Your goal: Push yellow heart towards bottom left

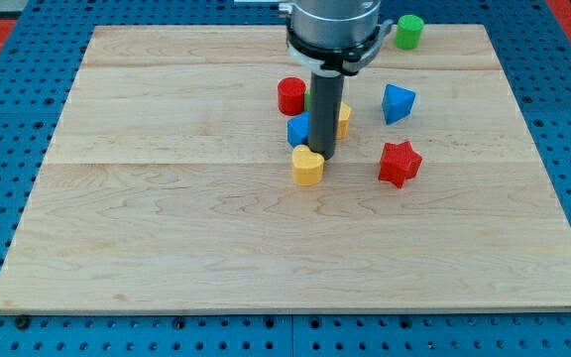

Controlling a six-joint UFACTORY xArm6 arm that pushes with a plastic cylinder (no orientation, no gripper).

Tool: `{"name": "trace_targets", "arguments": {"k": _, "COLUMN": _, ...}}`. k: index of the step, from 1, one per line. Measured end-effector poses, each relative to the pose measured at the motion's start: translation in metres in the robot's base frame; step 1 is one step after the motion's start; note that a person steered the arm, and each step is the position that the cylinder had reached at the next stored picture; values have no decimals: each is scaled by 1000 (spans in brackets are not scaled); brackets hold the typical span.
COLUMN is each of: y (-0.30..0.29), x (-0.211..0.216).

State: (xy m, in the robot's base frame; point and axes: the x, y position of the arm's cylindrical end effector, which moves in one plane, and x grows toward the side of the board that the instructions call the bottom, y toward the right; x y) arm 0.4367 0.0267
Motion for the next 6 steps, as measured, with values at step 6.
{"name": "trace_targets", "arguments": {"k": 6, "y": -196, "x": 106}}
